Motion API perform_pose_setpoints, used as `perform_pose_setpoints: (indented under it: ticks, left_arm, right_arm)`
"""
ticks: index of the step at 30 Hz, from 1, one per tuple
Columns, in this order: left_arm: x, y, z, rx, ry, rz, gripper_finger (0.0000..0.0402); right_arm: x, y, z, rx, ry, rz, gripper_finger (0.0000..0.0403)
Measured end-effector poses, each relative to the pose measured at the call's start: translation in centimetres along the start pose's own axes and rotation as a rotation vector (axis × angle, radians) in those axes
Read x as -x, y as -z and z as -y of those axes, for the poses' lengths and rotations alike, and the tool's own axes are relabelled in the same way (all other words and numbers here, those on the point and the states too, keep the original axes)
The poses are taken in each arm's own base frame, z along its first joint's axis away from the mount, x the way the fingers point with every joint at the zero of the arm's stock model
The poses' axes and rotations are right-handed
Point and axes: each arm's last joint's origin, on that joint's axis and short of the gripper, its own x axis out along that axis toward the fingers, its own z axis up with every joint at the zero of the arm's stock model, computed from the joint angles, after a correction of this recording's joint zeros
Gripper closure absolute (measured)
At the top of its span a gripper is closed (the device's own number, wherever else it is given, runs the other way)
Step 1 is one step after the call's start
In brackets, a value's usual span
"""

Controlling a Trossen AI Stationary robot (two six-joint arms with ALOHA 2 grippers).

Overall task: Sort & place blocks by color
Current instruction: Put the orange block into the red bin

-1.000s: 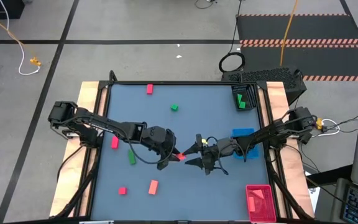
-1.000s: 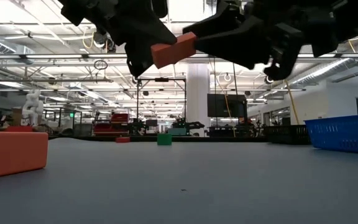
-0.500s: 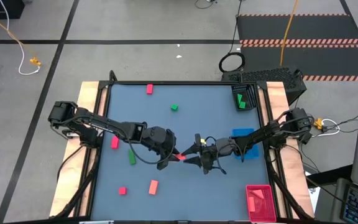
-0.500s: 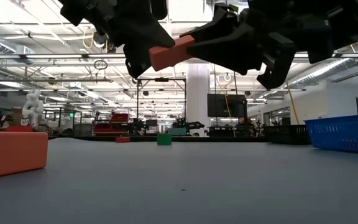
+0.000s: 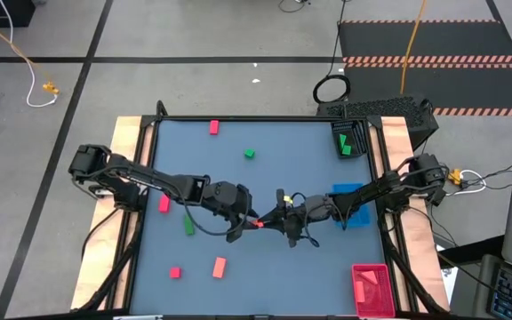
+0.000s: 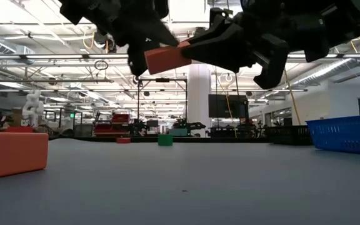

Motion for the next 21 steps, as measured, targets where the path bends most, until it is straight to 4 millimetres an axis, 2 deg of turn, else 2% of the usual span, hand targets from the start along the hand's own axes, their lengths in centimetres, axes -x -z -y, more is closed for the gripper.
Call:
perform_pose_setpoints:
  ticks: [5, 10, 15, 21]
  left_arm:
    - [0.0, -0.1, 0.0, -0.021, 0.001, 0.012, 0.0146]
    - [0.0, -0.3, 0.0, -0.019, -0.008, 0.037, 0.0114]
    - [0.1, -0.4, -0.3, 0.008, -0.016, 0.039, 0.0113]
    - [0.1, -0.6, -0.8, 0.037, -0.027, 0.045, 0.0131]
  right_arm:
    - [0.1, 0.3, -0.5, -0.063, -0.09, -0.02, 0.0354]
    - [1.0, -0.1, -0.5, -0.254, -0.141, -0.096, 0.0354]
    - [3.2, -1.9, -0.8, -0.486, -0.296, -0.16, 0.0354]
    - [6.6, -4.7, -1.6, -0.606, -0.479, -0.193, 0.0354]
